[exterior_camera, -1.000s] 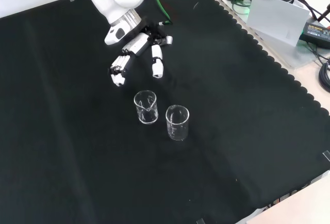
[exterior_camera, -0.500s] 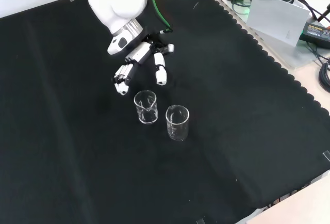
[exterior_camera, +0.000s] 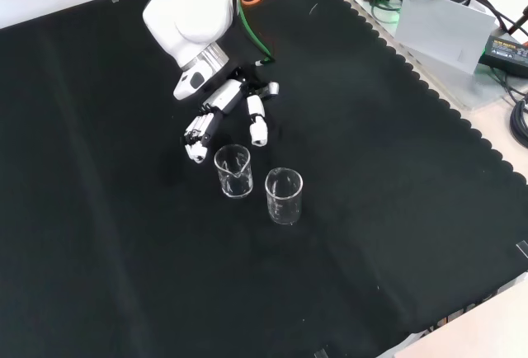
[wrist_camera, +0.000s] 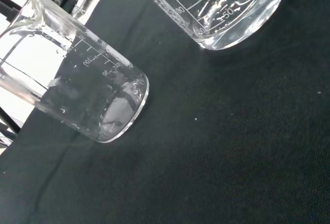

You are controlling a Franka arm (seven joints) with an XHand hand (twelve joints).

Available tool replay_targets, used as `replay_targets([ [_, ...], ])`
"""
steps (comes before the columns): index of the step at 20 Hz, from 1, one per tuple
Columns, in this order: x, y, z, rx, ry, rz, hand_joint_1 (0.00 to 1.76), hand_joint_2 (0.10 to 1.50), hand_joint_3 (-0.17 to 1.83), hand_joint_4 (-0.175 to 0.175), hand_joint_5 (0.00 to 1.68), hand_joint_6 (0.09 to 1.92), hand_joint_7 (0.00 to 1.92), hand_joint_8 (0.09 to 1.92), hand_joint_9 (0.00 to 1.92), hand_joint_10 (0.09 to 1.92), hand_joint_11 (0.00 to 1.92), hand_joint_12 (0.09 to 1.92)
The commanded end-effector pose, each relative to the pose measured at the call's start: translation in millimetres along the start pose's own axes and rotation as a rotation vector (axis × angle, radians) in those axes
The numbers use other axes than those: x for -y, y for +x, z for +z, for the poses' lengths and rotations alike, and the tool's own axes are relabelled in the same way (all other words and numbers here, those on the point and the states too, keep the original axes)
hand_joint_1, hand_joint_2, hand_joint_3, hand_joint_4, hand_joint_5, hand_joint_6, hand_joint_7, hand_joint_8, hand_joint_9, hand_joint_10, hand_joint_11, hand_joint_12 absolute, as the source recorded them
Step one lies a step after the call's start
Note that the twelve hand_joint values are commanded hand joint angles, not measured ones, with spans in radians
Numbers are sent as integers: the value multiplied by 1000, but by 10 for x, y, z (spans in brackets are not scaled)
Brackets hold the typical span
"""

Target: Pick up the beaker on the right.

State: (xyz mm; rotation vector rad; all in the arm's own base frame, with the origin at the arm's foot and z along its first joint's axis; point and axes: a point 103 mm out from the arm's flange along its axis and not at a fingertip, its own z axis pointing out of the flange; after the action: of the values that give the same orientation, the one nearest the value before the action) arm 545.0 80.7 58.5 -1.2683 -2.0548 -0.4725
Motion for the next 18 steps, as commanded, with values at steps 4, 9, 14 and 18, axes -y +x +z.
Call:
replay_targets([
  [4,-63,27,105,-30,-28,-22,685,855,-175,-74,200,87,121,608,210,662,0,992],
  [9,-94,29,177,-42,-44,-23,715,854,-175,-73,202,87,120,606,210,659,0,998],
  [14,-115,25,219,-49,-50,-24,728,854,-175,-73,205,87,115,604,204,655,0,1002],
  [18,-134,27,236,-56,-51,-29,750,853,-175,-71,209,87,118,604,208,654,0,1005],
])
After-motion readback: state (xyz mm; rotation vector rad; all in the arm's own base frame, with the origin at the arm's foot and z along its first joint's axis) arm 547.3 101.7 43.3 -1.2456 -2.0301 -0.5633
